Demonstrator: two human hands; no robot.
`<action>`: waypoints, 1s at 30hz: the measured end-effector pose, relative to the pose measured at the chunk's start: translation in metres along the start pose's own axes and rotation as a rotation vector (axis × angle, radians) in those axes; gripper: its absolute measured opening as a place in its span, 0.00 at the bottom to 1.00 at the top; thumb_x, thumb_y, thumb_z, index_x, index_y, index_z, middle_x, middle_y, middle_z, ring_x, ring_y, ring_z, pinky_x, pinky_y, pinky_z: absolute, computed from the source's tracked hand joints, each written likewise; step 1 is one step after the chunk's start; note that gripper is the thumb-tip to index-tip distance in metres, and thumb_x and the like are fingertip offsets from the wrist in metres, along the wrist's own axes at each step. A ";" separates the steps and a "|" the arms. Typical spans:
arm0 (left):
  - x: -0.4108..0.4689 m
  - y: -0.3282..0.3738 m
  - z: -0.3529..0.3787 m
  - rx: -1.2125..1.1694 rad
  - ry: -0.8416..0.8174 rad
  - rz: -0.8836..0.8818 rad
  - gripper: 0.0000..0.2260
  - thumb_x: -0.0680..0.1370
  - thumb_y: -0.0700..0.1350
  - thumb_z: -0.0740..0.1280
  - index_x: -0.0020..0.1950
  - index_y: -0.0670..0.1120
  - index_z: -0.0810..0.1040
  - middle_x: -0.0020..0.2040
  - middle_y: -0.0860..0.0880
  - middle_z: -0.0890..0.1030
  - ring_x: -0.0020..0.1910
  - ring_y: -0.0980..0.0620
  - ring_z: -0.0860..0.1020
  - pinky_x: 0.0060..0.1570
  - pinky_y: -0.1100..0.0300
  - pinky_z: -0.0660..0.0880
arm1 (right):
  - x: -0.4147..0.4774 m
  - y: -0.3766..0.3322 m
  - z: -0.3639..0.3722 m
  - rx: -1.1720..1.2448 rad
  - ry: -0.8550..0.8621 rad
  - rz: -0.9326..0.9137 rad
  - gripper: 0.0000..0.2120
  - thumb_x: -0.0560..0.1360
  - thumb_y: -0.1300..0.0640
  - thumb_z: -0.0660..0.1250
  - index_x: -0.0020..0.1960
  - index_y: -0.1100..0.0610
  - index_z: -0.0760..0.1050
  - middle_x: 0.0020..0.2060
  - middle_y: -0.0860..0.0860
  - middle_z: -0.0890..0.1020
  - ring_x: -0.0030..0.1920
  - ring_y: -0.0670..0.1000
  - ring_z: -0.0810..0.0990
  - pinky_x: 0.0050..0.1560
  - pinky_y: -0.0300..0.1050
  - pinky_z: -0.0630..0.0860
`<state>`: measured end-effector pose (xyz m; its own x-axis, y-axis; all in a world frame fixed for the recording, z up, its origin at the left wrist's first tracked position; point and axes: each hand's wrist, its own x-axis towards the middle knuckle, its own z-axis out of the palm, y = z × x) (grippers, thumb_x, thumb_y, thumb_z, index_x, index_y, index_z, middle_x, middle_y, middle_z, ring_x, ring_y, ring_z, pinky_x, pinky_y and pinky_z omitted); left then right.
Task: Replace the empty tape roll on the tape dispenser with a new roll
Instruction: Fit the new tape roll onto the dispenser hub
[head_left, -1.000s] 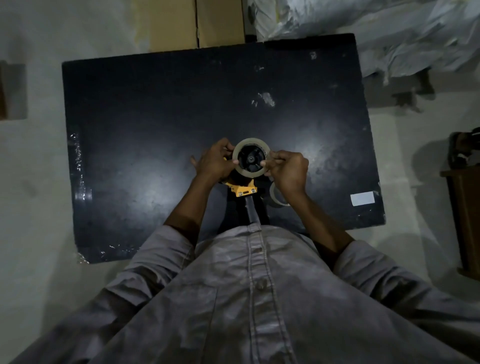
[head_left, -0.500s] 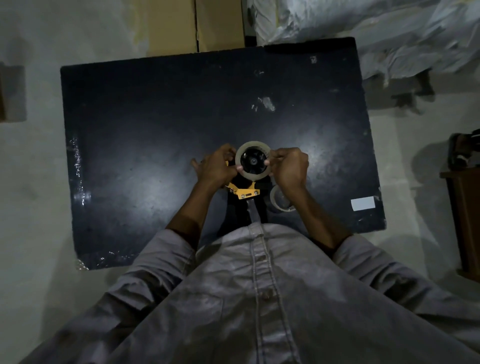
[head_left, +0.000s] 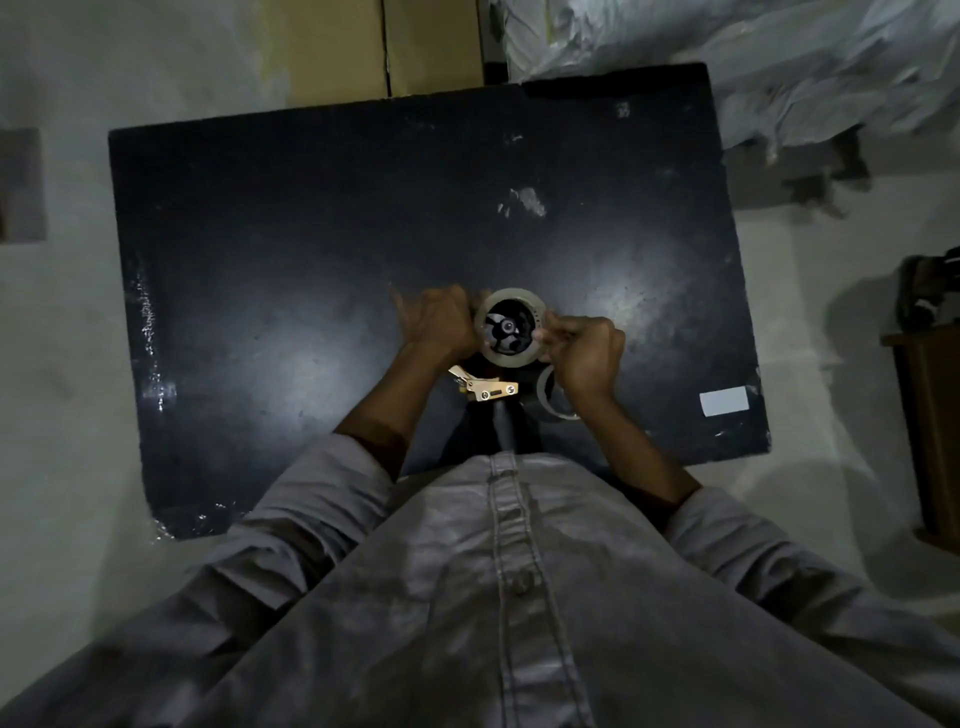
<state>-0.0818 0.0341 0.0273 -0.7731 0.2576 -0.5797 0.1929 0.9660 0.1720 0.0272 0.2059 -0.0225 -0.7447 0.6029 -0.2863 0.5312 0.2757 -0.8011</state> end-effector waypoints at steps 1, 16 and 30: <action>0.000 -0.007 0.001 -0.006 0.001 -0.007 0.19 0.76 0.61 0.80 0.66 0.59 0.86 0.62 0.49 0.88 0.74 0.42 0.79 0.83 0.24 0.44 | -0.002 -0.005 0.003 0.017 -0.015 -0.027 0.10 0.79 0.63 0.81 0.58 0.64 0.89 0.45 0.55 0.91 0.41 0.46 0.91 0.44 0.56 0.90; -0.006 -0.017 0.060 -0.178 0.152 0.215 0.62 0.62 0.83 0.69 0.81 0.39 0.65 0.78 0.42 0.75 0.81 0.41 0.71 0.86 0.31 0.41 | -0.019 -0.011 0.020 -0.099 0.052 -0.344 0.19 0.80 0.55 0.80 0.70 0.56 0.86 0.57 0.59 0.89 0.55 0.59 0.89 0.58 0.51 0.85; -0.004 0.003 0.080 -0.016 0.404 0.122 0.48 0.80 0.71 0.57 0.84 0.32 0.65 0.85 0.34 0.67 0.90 0.34 0.53 0.88 0.35 0.41 | -0.022 -0.003 0.047 -0.161 0.194 -0.489 0.16 0.85 0.64 0.70 0.71 0.61 0.84 0.55 0.61 0.87 0.50 0.59 0.87 0.53 0.49 0.85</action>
<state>-0.0299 0.0380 -0.0340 -0.9206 0.3378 -0.1959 0.2907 0.9278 0.2340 0.0234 0.1565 -0.0388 -0.8399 0.4989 0.2135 0.2086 0.6600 -0.7217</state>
